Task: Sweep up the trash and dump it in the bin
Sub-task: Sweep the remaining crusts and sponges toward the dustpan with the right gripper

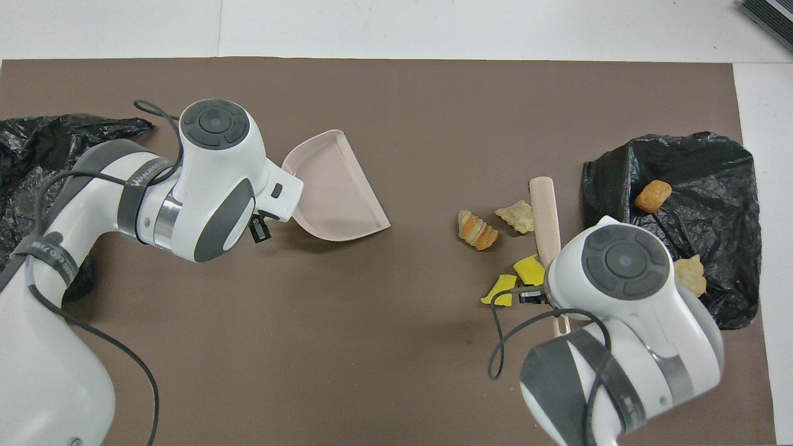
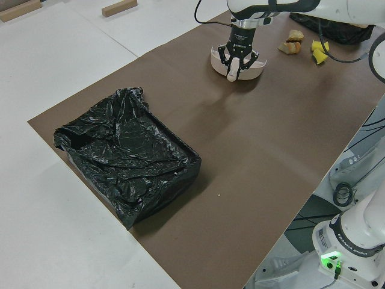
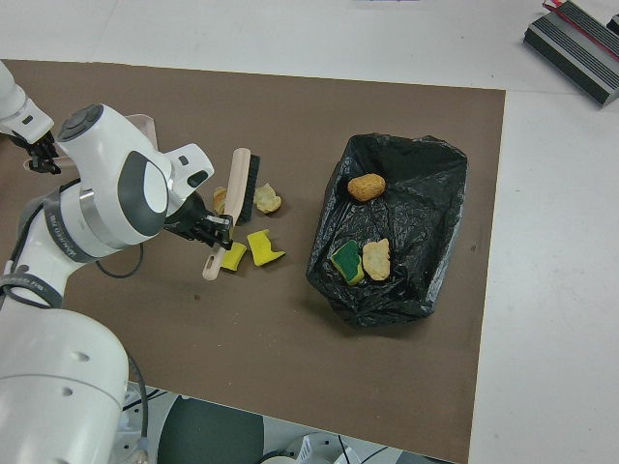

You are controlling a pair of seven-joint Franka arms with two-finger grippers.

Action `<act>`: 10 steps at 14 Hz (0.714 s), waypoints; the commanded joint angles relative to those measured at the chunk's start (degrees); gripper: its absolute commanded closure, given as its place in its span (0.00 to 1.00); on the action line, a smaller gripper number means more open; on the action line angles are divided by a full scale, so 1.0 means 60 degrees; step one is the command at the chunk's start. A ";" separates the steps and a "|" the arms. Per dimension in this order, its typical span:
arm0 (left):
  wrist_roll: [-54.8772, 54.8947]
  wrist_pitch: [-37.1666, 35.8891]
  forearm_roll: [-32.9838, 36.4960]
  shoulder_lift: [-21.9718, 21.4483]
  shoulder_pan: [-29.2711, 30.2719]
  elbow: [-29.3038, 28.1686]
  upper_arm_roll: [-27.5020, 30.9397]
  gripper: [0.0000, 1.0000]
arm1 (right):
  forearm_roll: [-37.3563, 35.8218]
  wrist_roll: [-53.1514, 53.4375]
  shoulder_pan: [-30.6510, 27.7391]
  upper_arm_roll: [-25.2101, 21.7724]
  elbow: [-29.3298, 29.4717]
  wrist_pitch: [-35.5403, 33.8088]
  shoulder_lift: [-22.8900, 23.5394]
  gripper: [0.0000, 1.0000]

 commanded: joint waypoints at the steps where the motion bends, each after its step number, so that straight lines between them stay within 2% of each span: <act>1: 0.0145 0.0673 0.0216 -0.0995 -0.0405 -0.1515 0.0049 1.00 | -0.0611 -0.0207 -0.0339 0.0175 0.0121 0.0369 0.0840 1.00; 5: 0.0160 0.0849 0.0538 -0.1274 -0.1050 -0.1897 0.0048 1.00 | -0.0422 -0.0381 -0.0252 0.0233 0.0135 0.0561 0.1499 1.00; 10: -0.0645 0.1128 0.0538 -0.1714 -0.1709 -0.2586 0.0048 1.00 | 0.1786 -0.0763 0.0333 0.0233 0.0179 0.0824 0.1837 1.00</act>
